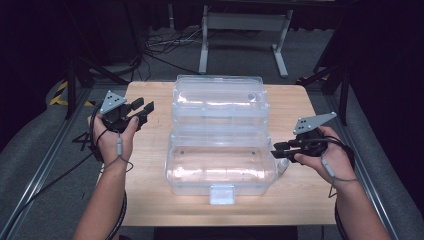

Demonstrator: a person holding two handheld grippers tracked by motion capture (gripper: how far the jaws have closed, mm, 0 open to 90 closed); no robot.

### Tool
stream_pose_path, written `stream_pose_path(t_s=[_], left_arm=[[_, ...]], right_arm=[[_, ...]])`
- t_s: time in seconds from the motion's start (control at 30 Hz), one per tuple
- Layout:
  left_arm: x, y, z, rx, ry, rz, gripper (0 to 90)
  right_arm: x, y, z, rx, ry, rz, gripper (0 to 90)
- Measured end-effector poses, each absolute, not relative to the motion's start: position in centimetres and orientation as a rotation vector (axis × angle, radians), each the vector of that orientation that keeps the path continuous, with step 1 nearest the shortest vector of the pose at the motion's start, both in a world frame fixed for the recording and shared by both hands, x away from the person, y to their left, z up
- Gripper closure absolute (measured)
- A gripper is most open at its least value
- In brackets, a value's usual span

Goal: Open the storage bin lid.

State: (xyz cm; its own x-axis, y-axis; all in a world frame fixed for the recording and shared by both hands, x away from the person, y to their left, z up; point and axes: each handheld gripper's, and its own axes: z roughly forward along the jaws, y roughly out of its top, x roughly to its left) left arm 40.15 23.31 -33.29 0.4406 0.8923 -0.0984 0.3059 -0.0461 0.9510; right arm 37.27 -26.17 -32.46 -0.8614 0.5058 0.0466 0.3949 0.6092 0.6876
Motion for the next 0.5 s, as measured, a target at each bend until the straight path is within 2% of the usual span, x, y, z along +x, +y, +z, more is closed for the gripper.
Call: stream_pose_path(t_s=[0.5], left_arm=[[39.8,23.7,-33.0,1.581,1.089,0.667,56.6]], right_arm=[[40.0,-28.4,-33.5,0.943,2.727,0.842,67.3]])
